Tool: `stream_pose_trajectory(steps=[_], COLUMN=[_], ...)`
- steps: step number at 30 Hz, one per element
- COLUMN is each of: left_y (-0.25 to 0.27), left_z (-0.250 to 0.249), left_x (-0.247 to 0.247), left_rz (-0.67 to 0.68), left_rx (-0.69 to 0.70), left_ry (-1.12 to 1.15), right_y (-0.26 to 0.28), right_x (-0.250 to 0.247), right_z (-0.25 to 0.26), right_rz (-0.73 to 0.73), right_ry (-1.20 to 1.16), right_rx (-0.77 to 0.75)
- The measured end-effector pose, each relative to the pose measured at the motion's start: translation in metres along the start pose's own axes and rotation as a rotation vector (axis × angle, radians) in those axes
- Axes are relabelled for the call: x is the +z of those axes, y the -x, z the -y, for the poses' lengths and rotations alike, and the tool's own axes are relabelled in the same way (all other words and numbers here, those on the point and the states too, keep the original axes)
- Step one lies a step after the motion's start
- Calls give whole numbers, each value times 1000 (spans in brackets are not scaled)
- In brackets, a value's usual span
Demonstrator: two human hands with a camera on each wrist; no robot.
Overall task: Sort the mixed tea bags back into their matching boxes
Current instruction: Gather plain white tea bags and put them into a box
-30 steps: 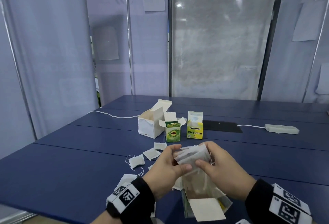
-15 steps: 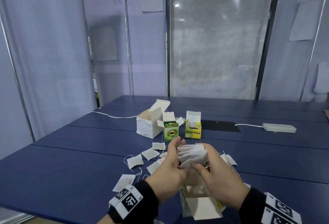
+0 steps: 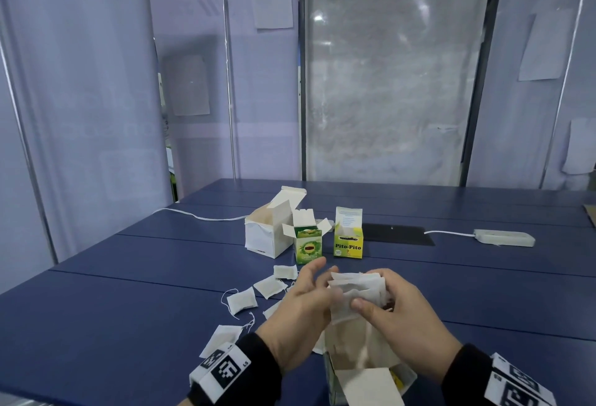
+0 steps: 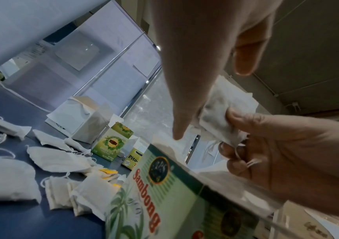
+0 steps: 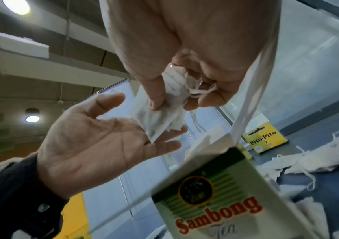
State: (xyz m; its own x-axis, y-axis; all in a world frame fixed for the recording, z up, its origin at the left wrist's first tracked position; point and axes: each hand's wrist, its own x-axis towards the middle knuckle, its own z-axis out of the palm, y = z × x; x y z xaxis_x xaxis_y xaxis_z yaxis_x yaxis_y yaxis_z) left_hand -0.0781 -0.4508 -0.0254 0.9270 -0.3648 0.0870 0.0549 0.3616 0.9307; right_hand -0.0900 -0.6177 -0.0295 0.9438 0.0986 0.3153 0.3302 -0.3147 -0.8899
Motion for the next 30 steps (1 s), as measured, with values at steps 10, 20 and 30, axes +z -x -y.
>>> stream_pose_trajectory(steps=[10, 20, 30], left_y=[-10, -9, -3], left_z=[-4, 0, 4], left_x=[13, 13, 4], left_rz=[-144, -188, -248], left_rx=[-114, -118, 27], left_ry=[150, 206, -31], right_y=[-4, 2, -4], right_x=[10, 10, 7], right_z=[-8, -7, -7], right_rz=[-39, -13, -17], right_ry=[71, 246, -336], right_rx=[-37, -52, 233])
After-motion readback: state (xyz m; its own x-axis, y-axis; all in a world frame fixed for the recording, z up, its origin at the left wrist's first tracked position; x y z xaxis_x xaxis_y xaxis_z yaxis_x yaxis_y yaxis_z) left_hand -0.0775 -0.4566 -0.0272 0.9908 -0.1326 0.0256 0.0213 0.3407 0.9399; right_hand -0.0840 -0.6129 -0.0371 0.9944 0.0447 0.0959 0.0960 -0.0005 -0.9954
